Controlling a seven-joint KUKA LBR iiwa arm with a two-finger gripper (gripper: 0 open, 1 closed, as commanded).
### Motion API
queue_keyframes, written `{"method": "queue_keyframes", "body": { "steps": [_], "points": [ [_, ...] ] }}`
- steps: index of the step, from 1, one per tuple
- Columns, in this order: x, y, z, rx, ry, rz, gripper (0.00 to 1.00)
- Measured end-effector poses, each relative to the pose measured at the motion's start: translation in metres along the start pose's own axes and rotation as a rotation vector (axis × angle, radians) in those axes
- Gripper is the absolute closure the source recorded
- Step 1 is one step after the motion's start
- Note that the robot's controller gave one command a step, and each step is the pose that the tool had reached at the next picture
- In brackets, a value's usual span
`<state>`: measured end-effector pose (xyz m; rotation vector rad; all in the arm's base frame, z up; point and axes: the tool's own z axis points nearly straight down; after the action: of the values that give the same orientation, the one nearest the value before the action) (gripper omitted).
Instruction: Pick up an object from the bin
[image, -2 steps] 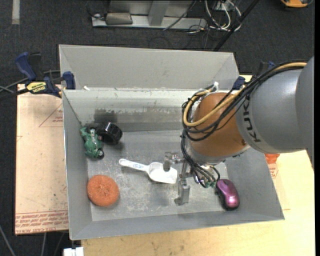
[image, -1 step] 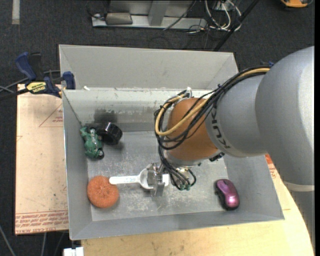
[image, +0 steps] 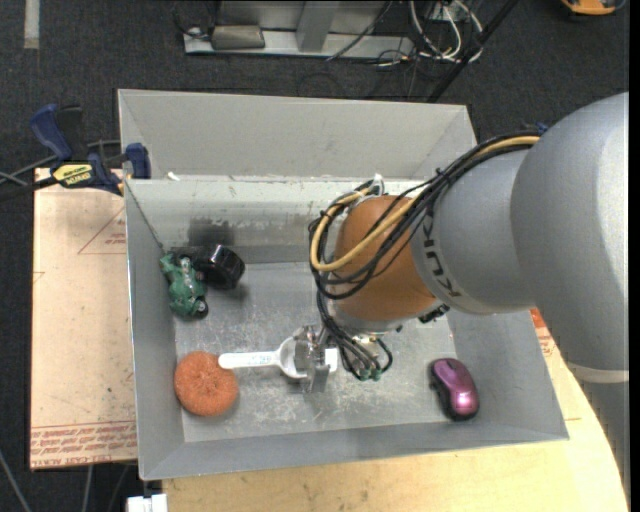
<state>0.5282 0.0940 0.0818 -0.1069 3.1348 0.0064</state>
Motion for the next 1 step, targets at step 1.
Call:
{"method": "queue_keyframes", "body": {
  "steps": [1],
  "points": [
    [-0.0065, 0.0005, -0.039, 0.0, 0.008, 0.0, 1.0]
  ]
}}
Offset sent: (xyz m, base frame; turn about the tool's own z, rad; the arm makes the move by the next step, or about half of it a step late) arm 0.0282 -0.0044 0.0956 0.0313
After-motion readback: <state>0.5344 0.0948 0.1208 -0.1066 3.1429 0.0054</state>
